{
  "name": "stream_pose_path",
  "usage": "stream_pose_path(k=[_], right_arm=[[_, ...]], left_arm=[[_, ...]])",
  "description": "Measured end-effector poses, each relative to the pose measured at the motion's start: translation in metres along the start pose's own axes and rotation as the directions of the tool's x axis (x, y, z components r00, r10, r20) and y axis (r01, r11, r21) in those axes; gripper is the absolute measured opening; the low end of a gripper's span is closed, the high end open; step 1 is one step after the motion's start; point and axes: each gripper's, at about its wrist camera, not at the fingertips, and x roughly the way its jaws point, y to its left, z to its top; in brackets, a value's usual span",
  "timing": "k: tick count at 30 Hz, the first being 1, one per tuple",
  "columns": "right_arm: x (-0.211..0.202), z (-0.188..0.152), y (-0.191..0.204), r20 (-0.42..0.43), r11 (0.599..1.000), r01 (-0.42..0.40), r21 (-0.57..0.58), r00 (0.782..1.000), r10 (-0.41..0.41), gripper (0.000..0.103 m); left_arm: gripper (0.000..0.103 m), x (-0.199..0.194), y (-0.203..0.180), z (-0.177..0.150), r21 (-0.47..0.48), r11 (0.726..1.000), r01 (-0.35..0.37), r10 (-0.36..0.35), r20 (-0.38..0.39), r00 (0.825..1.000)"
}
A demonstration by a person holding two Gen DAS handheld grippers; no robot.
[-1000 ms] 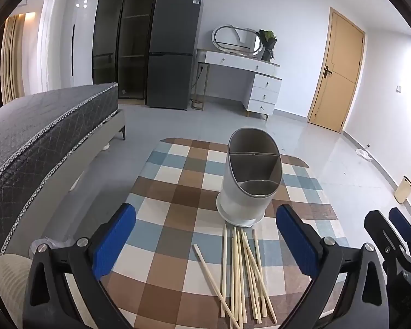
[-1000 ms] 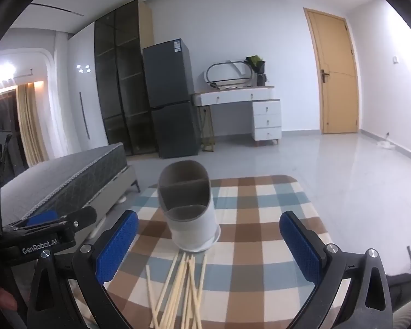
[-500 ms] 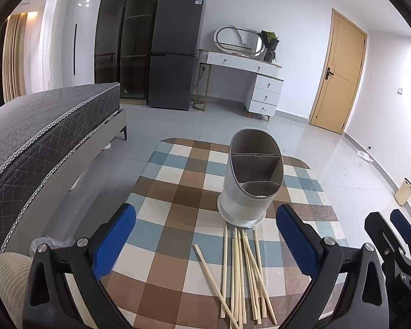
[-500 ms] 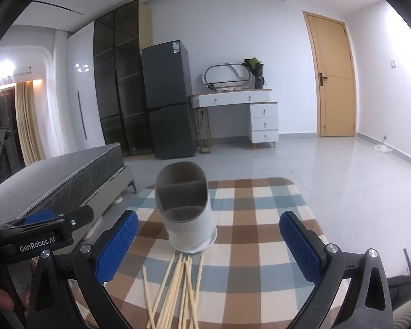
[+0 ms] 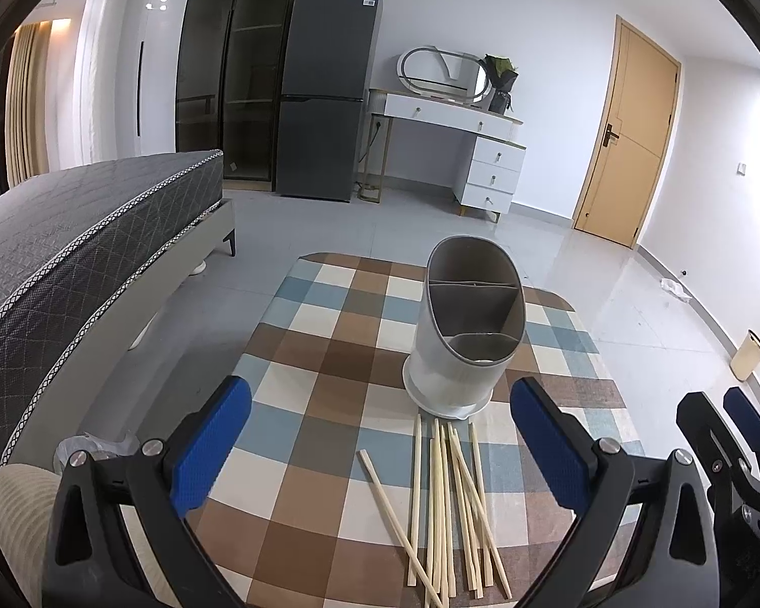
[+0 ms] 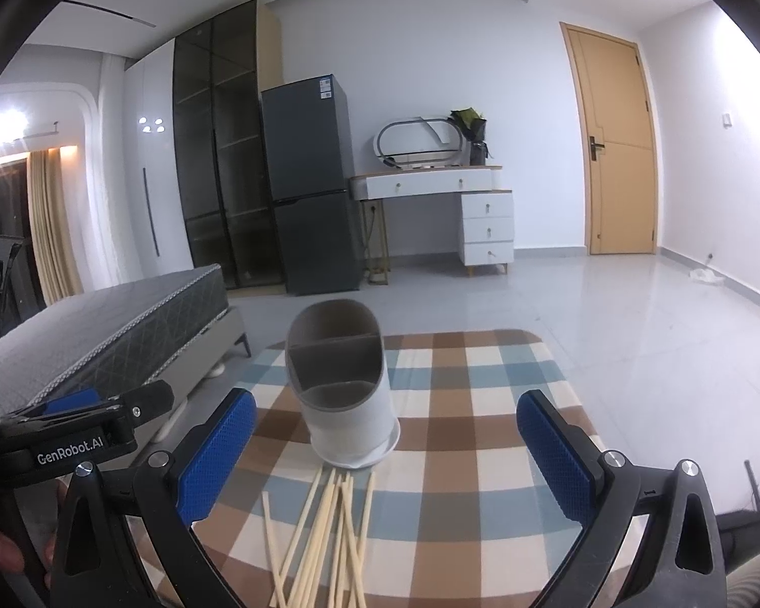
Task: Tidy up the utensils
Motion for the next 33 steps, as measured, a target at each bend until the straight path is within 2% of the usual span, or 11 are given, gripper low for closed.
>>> stream_pose_path(k=[25,31,33], right_arm=[[0.000,-0.001,-0.002,-0.007,1.000,0.006,0.000,1.000,-0.006,0.103],[0.004,-0.002,-0.003,-0.022,1.000,-0.001,0.010,1.000,0.001,0.103],[0.009,-0.003,-0.003,-0.039,1.000,-0.006,0.015,0.999,0.006,0.103]], left_arm=[[0.100,0.000,0.002,0.000,0.000,1.000,-0.004,0.004,-0.007,1.000],[0.100,0.010,0.003,-0.002,0.001,1.000,-0.019,0.019,-0.041,0.999],[0.100,0.020,0.006,-0.004,0.001,0.999,-0.034,0.034,-0.077,0.996]])
